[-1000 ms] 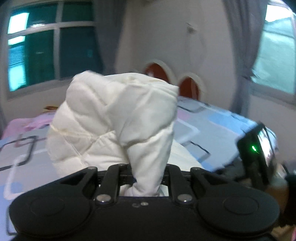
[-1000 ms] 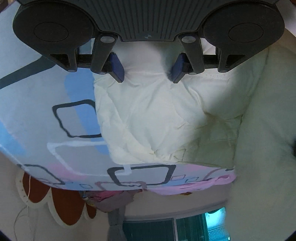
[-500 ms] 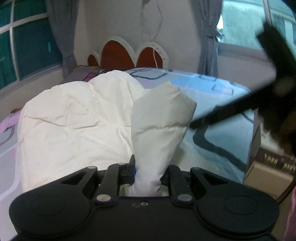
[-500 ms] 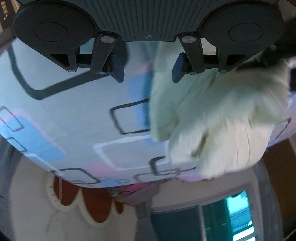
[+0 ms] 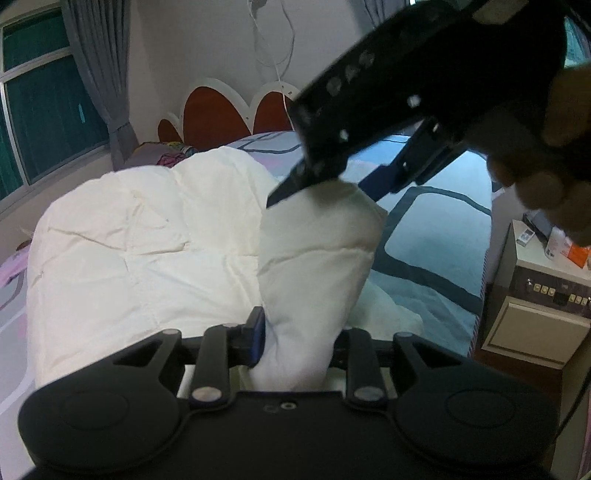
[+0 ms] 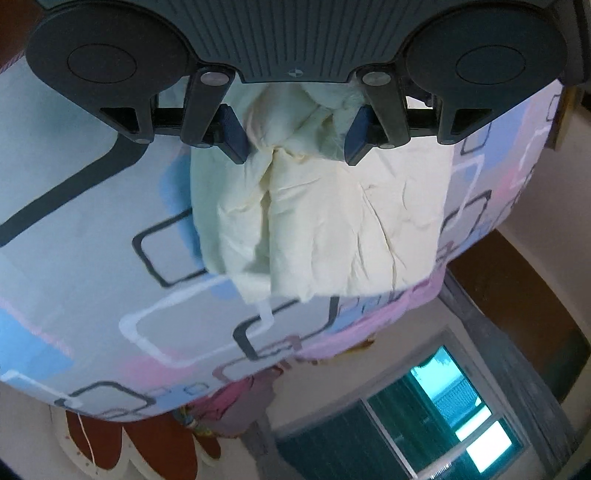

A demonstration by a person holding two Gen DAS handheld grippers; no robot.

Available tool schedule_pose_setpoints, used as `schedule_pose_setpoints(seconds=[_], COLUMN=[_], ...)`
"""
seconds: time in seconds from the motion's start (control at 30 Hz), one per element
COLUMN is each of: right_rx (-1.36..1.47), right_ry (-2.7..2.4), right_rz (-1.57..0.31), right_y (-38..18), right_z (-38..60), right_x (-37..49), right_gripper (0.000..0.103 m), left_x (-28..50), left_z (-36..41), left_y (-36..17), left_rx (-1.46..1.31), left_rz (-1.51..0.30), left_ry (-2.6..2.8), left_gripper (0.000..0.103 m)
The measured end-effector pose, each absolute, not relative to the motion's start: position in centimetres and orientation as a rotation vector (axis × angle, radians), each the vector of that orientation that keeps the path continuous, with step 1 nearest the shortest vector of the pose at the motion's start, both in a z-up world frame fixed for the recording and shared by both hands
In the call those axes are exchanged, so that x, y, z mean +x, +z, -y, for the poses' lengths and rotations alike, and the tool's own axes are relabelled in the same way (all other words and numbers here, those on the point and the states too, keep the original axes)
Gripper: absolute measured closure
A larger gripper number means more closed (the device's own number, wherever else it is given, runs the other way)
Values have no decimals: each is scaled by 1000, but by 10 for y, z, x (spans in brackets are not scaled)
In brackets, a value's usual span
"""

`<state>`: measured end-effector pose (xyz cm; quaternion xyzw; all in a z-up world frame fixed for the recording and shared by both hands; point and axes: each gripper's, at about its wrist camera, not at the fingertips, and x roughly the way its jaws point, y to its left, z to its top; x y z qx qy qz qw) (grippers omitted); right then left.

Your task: Fold large clothes

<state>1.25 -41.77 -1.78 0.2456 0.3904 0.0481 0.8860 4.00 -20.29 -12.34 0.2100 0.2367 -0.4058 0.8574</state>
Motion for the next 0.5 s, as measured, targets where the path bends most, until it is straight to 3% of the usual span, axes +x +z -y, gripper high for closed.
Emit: schedule_pose_setpoints(seconds=[0.03,0.07,0.1,0.2,0.37,0.5], right_rx=[504,498,476,370,301,274], right_ry=[91,94,103,79,49,35], right_rz=[-822,-834,-850,-887,-919,-931], right_y=[-20,-22,-25,-35,-55,-62], right_z=[417,417,416,407,402,398], right_x=[13,12,17,13,8,9], right_gripper=[46,55,73,81,81,81], left_x=[41,41,40,41,40,48], left_z=[202,201,198,183,142,109], left_y=[-123,-122,-121,-110,-86,-58], left_rx=[432,425,416,356,233,118], left_rz=[-506,-511,-519,-565,-651,-604], left_ry=[-857,-862,-868,-894,-955,-904], left_gripper=[77,77,76,76,72,65])
